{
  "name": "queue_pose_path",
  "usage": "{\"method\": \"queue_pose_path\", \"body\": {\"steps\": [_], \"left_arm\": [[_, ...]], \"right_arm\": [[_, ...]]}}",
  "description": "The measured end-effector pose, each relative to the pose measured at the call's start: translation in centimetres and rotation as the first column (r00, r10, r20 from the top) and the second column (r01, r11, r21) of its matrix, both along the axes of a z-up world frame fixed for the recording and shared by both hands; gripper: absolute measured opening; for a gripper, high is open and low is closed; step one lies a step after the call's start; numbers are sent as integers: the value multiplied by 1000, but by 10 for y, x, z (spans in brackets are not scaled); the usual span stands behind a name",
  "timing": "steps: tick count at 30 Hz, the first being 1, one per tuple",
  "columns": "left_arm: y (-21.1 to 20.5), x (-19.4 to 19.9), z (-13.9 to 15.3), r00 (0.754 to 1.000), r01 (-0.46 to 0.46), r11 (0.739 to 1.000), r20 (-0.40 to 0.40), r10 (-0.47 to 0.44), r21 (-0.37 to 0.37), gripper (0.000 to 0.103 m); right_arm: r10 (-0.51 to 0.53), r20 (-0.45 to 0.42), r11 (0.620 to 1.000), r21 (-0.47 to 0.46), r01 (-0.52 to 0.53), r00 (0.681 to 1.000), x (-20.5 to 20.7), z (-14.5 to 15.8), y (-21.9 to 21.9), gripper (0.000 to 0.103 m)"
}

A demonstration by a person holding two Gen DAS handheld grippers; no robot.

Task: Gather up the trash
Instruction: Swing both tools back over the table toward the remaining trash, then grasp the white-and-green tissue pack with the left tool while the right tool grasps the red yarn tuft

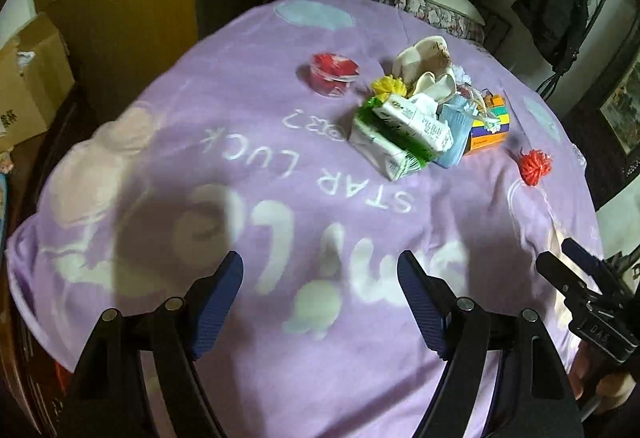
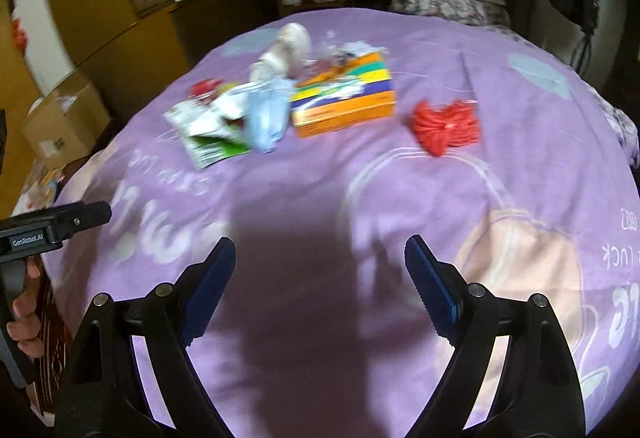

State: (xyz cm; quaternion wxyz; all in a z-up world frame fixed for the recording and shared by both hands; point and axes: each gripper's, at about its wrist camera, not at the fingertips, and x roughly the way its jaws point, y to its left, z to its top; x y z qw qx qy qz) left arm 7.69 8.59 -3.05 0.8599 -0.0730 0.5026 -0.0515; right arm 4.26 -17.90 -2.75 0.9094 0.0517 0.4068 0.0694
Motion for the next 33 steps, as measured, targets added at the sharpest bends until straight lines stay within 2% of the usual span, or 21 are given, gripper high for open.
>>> {"method": "queue_pose_path", "body": {"steps": [4, 7, 16, 24, 26, 28, 33], "left_arm": [[-10, 24, -11, 998, -16, 1000, -60, 17, 10, 80], [-17, 35, -7, 998, -16, 1000, -55, 17, 15, 80], [-39, 74, 7, 997, 33, 996, -63, -38, -81, 80], [-49, 112, 12, 994, -13, 990, -111, -4, -143, 79], [-51, 120, 7, 991, -22, 986, -134, 0, -167, 72], [-53, 126, 2, 988, -24, 981, -155, -6, -193, 59], [-55, 138, -10, 979, -60, 965, -205, 6, -257, 48]], "right_arm": [[-30, -12, 1000, 1, 30, 999, 15, -8, -19, 84], [-47, -16, 999, -1, 47, 999, 22, -10, -27, 84], [-83, 1, 997, 3, 83, 997, 33, -12, -52, 87], [-103, 7, 995, 3, 103, 995, 40, -15, -62, 89], [-110, 10, 994, 13, 110, 994, 41, -16, -66, 89], [-113, 8, 993, 22, 113, 994, 42, -17, -69, 89], [-124, 4, 992, 22, 124, 992, 46, -20, -76, 89]]}}
